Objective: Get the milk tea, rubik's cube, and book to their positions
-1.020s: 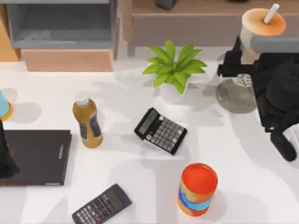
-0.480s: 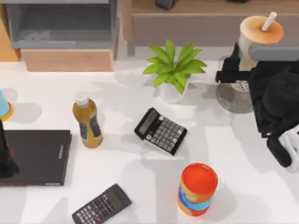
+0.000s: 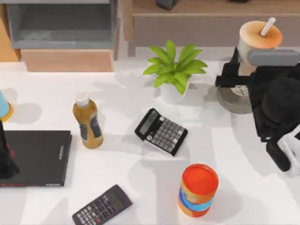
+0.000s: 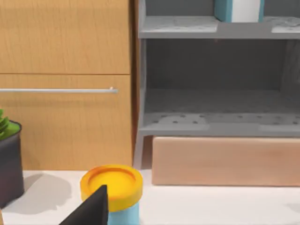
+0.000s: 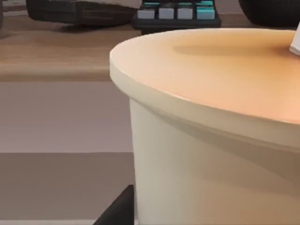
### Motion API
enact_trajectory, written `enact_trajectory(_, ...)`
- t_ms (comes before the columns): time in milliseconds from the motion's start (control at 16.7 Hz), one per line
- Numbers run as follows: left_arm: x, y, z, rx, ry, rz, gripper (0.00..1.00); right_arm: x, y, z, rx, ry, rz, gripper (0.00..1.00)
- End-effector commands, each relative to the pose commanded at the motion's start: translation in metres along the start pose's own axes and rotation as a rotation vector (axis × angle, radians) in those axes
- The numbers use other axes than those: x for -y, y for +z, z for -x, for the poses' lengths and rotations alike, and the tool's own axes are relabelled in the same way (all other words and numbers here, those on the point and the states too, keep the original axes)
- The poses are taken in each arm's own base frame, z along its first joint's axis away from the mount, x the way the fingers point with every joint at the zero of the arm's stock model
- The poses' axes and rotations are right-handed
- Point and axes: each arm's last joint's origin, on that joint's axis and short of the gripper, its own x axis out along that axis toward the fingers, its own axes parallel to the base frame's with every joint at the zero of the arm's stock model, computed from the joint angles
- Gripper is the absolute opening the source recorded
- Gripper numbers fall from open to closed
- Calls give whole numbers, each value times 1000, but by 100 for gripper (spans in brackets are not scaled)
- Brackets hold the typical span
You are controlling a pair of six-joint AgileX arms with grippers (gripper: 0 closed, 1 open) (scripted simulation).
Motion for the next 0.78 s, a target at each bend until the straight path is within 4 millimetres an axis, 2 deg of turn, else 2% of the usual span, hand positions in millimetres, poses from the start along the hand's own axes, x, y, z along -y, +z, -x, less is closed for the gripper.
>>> enact_trajectory(720,0,0,0,0,0,0,100,0,0,0,0,0,0,98)
enact_trajectory(780,0,0,0,0,0,0,100,0,0,0,0,0,0,100)
